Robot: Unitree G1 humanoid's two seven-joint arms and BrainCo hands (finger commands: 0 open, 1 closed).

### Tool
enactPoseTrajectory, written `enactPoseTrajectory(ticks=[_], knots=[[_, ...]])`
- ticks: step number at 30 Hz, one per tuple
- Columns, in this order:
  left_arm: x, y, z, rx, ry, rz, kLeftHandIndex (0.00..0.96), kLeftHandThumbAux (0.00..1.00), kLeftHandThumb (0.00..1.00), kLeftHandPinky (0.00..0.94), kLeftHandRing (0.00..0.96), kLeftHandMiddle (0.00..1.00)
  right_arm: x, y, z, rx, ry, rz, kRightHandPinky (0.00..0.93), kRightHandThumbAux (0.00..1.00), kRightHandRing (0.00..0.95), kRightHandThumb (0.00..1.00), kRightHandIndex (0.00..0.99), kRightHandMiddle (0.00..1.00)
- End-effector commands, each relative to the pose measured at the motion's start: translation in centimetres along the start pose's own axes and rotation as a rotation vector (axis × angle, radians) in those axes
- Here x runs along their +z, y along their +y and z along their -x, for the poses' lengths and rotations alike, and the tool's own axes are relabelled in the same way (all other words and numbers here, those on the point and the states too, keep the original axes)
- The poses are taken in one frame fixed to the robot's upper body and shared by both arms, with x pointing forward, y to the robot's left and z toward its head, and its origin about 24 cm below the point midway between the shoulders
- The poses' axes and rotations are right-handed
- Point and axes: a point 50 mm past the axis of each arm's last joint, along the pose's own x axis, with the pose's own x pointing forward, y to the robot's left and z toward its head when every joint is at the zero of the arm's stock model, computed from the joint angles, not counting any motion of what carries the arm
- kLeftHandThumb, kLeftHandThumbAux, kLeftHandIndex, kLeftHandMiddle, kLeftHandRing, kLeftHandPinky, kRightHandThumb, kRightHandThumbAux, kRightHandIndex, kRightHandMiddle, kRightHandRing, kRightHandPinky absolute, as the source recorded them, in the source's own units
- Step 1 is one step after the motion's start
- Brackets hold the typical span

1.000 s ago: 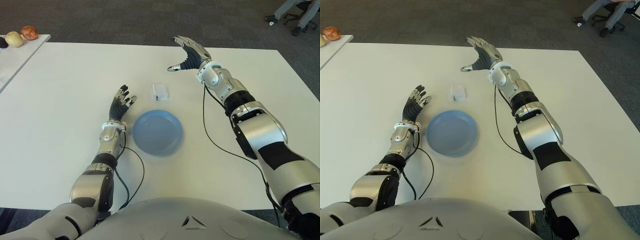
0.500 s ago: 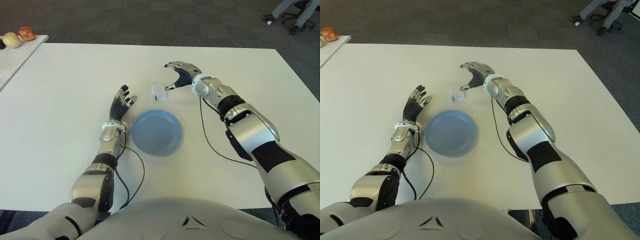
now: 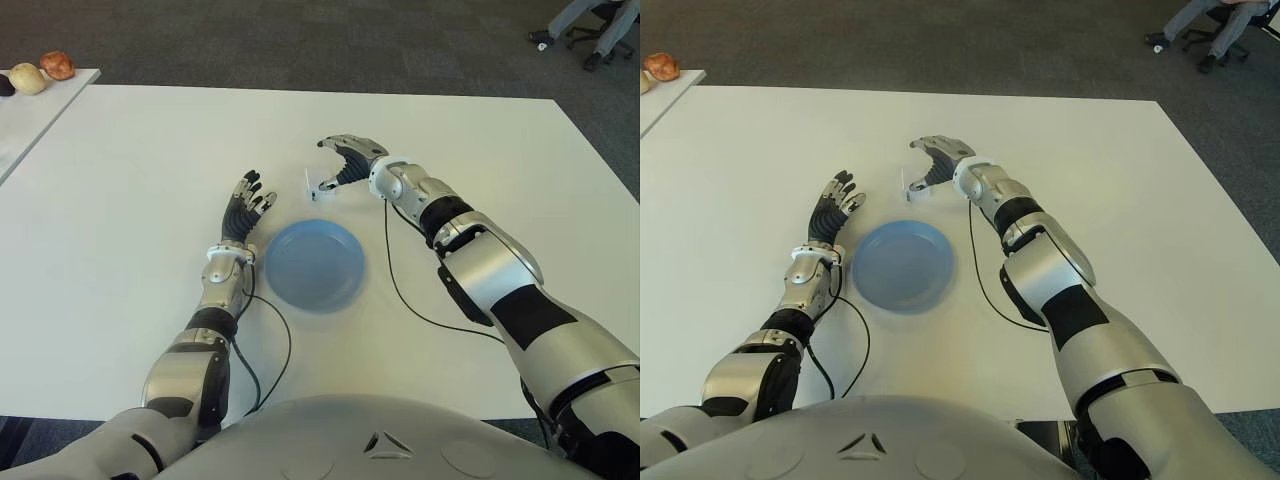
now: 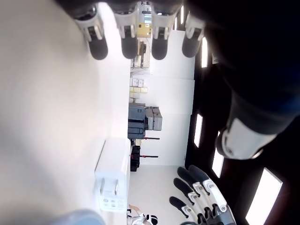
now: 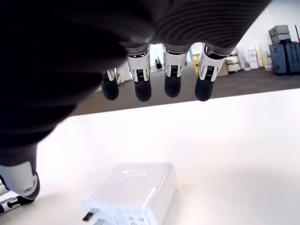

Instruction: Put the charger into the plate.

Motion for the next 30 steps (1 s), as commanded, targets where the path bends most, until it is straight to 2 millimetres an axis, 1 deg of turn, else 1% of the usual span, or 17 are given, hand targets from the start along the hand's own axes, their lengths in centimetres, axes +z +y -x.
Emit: enactPoseTrajectory(ticks=[1, 6, 13, 19, 25, 30], knots=[[-3.9, -0.3, 2.6, 0.016, 0.19, 0.027, 0.045, 0.636, 0.0, 0.113, 0.088, 0.091, -0.2, 1.7, 0.3, 0.044, 0.025, -0.009, 0.0, 0.554, 0.0, 0.0, 0.0, 0.0], [-3.8, -0.3, 2.6, 0.014, 0.188, 0.036, 0.043, 0.637, 0.0, 0.109, 0.086, 0.089, -0.1, 2.9, 0.4, 0.053, 0.038, -0.042, 0.0, 0.601, 0.0, 0.0, 0.0, 0.0], [-3.8, -0.3, 2.7, 0.011, 0.182, 0.041, 0.042, 0.648, 0.0, 0.106, 0.083, 0.084, 0.0, 3.7, 0.5, 0.047, 0.042, -0.059, 0.0, 0.696, 0.0, 0.0, 0.0, 0.0], [-3.7, -0.3, 2.8, 0.011, 0.181, 0.036, 0.042, 0.648, 0.0, 0.109, 0.081, 0.08, 0.3, 4.9, 0.7, 0.049, 0.039, -0.059, 0.0, 0.773, 0.0, 0.0, 0.0, 0.0], [-3.7, -0.4, 2.9, 0.016, 0.172, 0.03, 0.042, 0.644, 0.0, 0.114, 0.085, 0.083, 0.5, 5.9, 0.9, 0.057, 0.036, -0.064, 0.0, 0.817, 0.0, 0.0, 0.0, 0.0], [-3.7, -0.3, 2.9, 0.017, 0.167, 0.025, 0.046, 0.638, 0.0, 0.12, 0.09, 0.09, 0.6, 6.6, 1.1, 0.066, 0.041, -0.086, 0.0, 0.831, 0.0, 0.0, 0.0, 0.0]])
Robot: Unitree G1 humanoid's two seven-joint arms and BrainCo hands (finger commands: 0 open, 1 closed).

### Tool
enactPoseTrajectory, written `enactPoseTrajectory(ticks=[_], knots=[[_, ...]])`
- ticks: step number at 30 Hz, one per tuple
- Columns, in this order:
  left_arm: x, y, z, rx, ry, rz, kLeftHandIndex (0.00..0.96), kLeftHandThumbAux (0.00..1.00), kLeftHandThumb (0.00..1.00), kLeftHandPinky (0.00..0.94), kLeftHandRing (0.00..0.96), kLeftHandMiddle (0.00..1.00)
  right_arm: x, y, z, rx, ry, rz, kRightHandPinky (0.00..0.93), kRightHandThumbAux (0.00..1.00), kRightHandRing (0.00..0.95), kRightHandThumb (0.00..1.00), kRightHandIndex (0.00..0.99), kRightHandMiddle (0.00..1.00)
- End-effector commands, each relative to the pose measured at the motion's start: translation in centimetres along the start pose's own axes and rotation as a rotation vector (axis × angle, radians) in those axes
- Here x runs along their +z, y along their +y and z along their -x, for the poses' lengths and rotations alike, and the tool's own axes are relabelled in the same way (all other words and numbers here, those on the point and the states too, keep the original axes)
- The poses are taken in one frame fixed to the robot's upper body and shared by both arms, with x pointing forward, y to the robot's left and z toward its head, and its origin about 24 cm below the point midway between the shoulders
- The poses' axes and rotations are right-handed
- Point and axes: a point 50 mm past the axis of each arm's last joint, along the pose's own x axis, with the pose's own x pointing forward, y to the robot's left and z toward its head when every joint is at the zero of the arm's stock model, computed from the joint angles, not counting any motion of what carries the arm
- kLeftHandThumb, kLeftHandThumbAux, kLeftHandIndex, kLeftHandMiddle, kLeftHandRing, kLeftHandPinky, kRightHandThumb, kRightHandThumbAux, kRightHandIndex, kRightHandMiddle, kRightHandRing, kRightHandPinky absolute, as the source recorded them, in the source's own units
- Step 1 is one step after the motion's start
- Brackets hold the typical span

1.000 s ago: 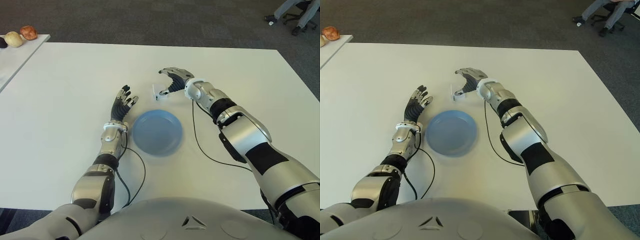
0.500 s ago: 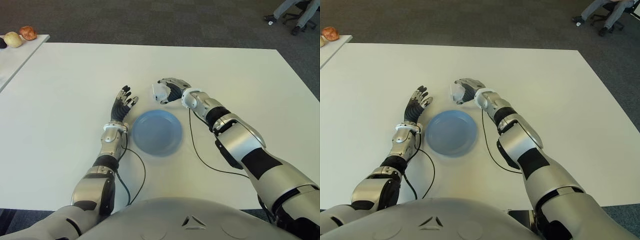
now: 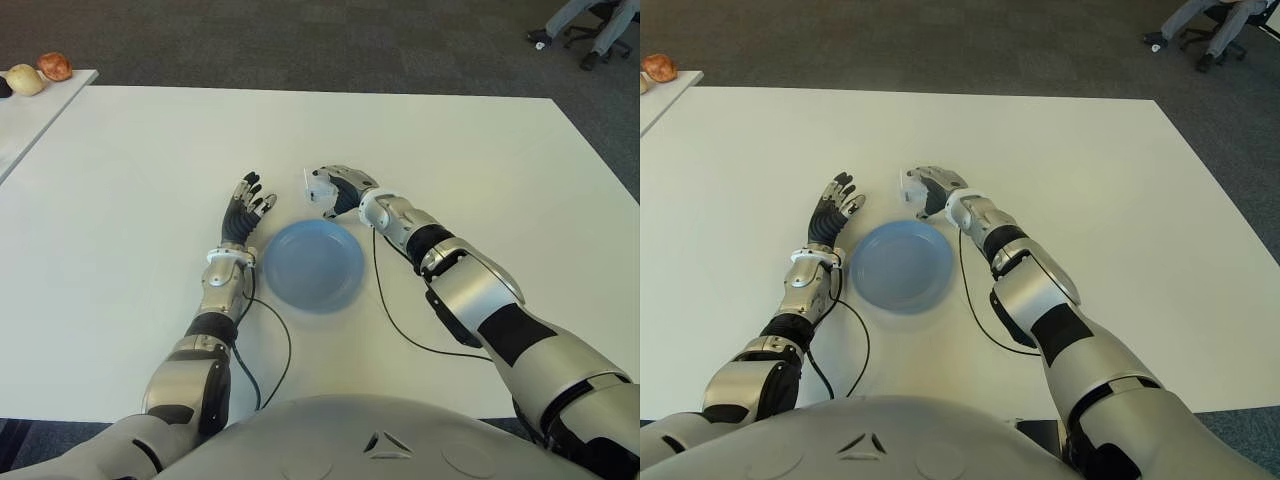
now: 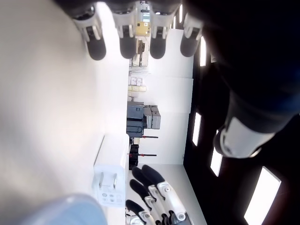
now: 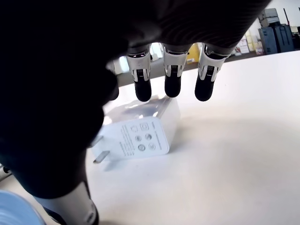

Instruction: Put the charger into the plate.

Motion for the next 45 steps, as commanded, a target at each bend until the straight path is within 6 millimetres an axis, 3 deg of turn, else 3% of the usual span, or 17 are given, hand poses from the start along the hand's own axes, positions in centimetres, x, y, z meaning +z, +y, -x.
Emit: enactPoseTrajectory(ticks=[1, 18, 31, 45], knots=[[-3.6, -0.2, 2.5, 0.016, 0.176, 0.017, 0.048, 0.637, 0.0, 0.122, 0.092, 0.093, -0.3, 1.5, 0.4, 0.039, 0.02, -0.018, 0.0, 0.831, 0.0, 0.0, 0.0, 0.0], [-3.6, 0.0, 2.6, 0.021, 0.176, 0.024, 0.048, 0.635, 0.0, 0.116, 0.091, 0.09, -1.8, 3.3, 1.2, 0.124, 0.113, -0.147, 0.027, 0.729, 0.0, 0.0, 0.0, 0.0], [-3.5, 0.1, 2.7, 0.029, 0.174, 0.018, 0.052, 0.626, 0.0, 0.12, 0.093, 0.094, -2.7, 3.5, 1.7, 0.149, 0.142, -0.159, 0.113, 0.697, 0.048, 0.0, 0.0, 0.04], [-3.6, 0.2, 2.7, 0.026, 0.176, 0.014, 0.042, 0.624, 0.0, 0.114, 0.091, 0.092, -5.7, 0.9, 2.5, 0.165, 0.164, -0.062, 0.161, 0.689, 0.103, 0.0, 0.005, 0.08]])
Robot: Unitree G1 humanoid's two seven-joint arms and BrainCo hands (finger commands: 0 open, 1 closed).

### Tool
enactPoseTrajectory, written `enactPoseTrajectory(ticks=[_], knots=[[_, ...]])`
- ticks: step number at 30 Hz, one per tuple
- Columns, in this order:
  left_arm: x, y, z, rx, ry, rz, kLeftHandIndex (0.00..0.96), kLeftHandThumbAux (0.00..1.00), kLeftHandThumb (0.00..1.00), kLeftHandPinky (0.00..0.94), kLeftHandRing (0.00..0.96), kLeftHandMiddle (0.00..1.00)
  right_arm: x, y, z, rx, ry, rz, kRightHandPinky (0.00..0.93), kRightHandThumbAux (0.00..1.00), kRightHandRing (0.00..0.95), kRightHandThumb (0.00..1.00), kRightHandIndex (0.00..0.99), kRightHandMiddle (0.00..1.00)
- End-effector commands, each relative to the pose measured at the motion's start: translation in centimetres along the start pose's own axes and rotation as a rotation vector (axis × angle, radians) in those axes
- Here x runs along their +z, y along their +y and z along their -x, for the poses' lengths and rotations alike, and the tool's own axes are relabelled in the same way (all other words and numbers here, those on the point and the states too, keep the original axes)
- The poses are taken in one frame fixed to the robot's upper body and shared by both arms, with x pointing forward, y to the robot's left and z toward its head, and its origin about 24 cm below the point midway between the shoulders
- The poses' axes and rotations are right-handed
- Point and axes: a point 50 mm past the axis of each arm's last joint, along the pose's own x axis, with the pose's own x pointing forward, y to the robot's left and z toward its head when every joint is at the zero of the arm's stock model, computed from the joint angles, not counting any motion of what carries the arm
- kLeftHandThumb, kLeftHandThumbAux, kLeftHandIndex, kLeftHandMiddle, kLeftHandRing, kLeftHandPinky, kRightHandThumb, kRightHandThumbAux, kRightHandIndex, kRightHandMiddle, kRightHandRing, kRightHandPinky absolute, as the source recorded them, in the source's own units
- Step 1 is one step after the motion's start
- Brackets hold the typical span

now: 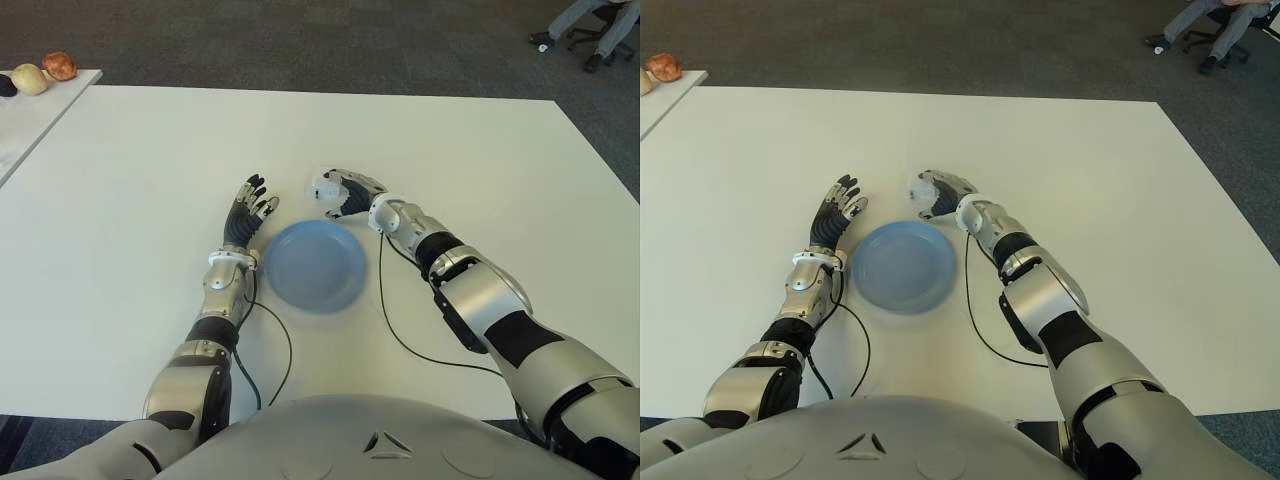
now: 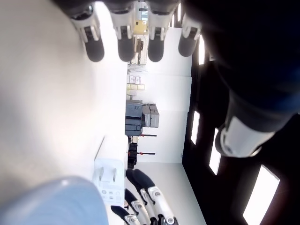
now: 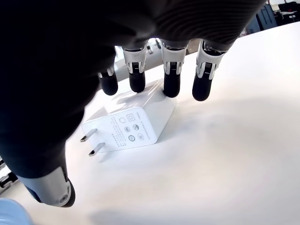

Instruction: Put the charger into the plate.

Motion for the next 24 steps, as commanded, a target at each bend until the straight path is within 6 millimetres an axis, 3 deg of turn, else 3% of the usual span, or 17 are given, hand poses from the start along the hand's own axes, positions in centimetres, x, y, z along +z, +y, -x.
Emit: enactPoseTrajectory(ticks=[1, 12, 18, 24], knots=[[-3.5, 0.2, 2.3, 0.021, 0.178, 0.011, 0.04, 0.623, 0.0, 0.111, 0.089, 0.089, -2.6, 0.9, 1.0, 0.097, 0.076, 0.045, 0.167, 0.687, 0.109, 0.0, 0.004, 0.083], [-3.6, 0.3, 2.4, 0.028, 0.182, 0.011, 0.036, 0.625, 0.0, 0.104, 0.081, 0.084, -5.0, -1.0, 1.9, 0.115, 0.145, 0.139, 0.147, 0.675, 0.114, 0.0, 0.0, 0.089], [-3.6, 0.3, 2.4, 0.028, 0.183, 0.011, 0.036, 0.628, 0.0, 0.1, 0.079, 0.083, -6.4, -1.6, 2.8, 0.128, 0.148, 0.21, 0.203, 0.687, 0.125, 0.0, 0.0, 0.09], [-3.6, 0.4, 2.4, 0.028, 0.184, 0.009, 0.033, 0.623, 0.0, 0.095, 0.077, 0.081, -7.8, -2.4, 4.0, 0.15, 0.111, 0.363, 0.135, 0.73, 0.111, 0.0, 0.0, 0.096]])
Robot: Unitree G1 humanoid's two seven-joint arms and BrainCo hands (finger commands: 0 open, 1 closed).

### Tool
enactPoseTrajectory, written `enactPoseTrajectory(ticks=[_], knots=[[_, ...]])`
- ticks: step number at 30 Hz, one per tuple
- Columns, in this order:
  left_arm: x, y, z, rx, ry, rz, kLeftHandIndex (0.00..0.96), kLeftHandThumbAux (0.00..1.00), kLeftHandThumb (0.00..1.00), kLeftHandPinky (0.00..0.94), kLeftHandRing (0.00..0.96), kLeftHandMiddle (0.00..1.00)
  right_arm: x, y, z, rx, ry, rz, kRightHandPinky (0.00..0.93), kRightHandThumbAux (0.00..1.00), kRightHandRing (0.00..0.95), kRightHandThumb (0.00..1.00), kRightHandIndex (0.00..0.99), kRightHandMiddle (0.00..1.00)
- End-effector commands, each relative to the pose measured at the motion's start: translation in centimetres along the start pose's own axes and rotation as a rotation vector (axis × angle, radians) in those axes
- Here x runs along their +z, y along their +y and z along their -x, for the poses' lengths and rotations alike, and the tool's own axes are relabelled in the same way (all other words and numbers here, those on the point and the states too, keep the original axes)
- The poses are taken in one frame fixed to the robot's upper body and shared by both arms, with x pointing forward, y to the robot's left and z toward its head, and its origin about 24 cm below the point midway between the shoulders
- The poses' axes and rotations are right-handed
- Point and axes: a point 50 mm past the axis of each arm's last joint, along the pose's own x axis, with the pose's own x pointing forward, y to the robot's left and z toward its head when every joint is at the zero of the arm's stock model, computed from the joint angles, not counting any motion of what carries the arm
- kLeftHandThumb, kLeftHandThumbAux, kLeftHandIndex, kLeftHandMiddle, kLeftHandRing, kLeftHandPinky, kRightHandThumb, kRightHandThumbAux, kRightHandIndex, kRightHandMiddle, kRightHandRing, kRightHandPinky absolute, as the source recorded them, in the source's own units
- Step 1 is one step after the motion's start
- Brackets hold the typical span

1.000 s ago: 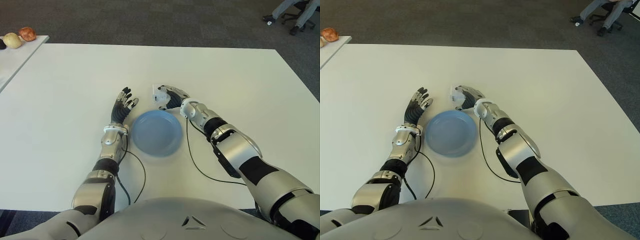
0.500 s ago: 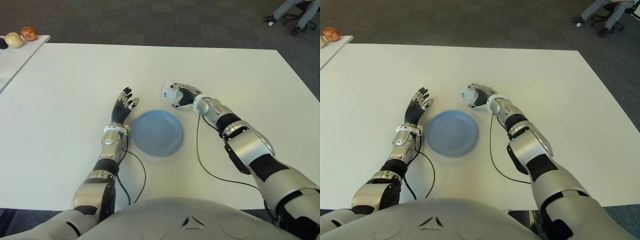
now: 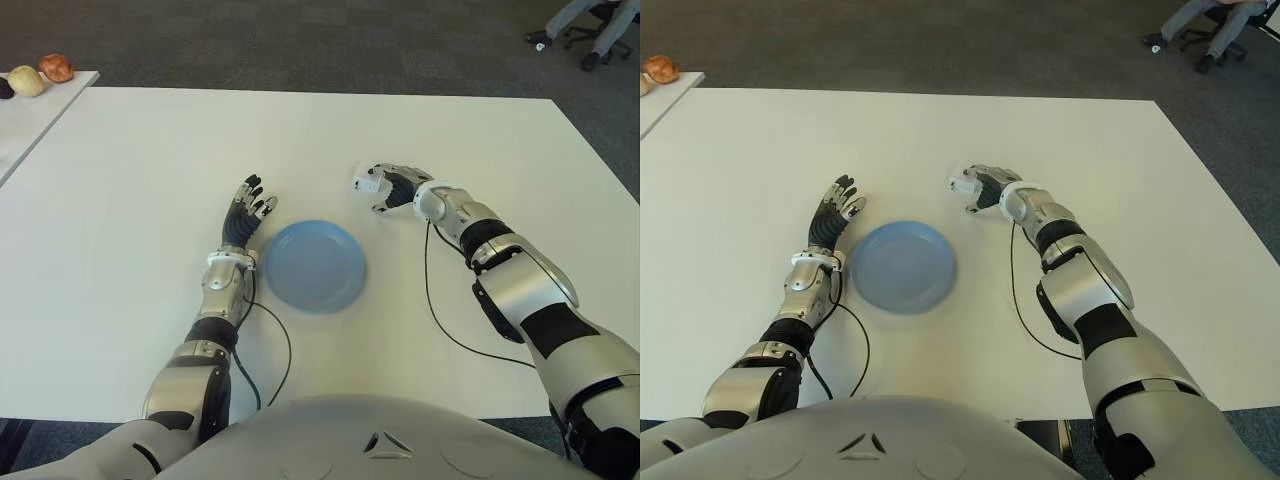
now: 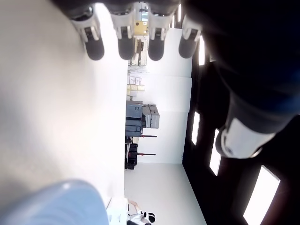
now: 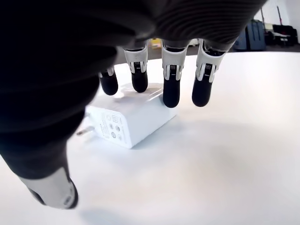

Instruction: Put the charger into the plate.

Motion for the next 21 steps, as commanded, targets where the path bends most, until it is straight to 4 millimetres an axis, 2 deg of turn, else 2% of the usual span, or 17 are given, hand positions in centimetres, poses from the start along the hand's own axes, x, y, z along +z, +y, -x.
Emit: enactPoseTrajectory(ticks=[1, 9, 14, 21], knots=[[-3.6, 0.3, 2.4, 0.026, 0.183, 0.011, 0.032, 0.622, 0.0, 0.094, 0.076, 0.08, -1.7, 1.5, 1.1, 0.086, -0.001, 0.124, 0.13, 0.74, 0.109, 0.0, 0.0, 0.098], [-3.6, 0.5, 2.3, 0.029, 0.189, 0.014, 0.039, 0.618, 0.0, 0.108, 0.083, 0.087, -3.3, 1.7, 2.7, 0.09, -0.075, 0.27, 0.072, 0.781, 0.111, 0.0, 0.0, 0.113], [-3.7, 0.6, 2.2, 0.023, 0.195, 0.01, 0.04, 0.615, 0.0, 0.103, 0.083, 0.086, -3.7, 1.5, 3.5, 0.076, -0.138, 0.285, 0.07, 0.797, 0.099, 0.0, 0.007, 0.108], [-3.7, 0.6, 2.2, 0.022, 0.202, 0.006, 0.04, 0.612, 0.0, 0.104, 0.083, 0.086, -4.0, 2.1, 4.0, 0.082, -0.158, 0.306, 0.067, 0.816, 0.068, 0.0, 0.013, 0.083]])
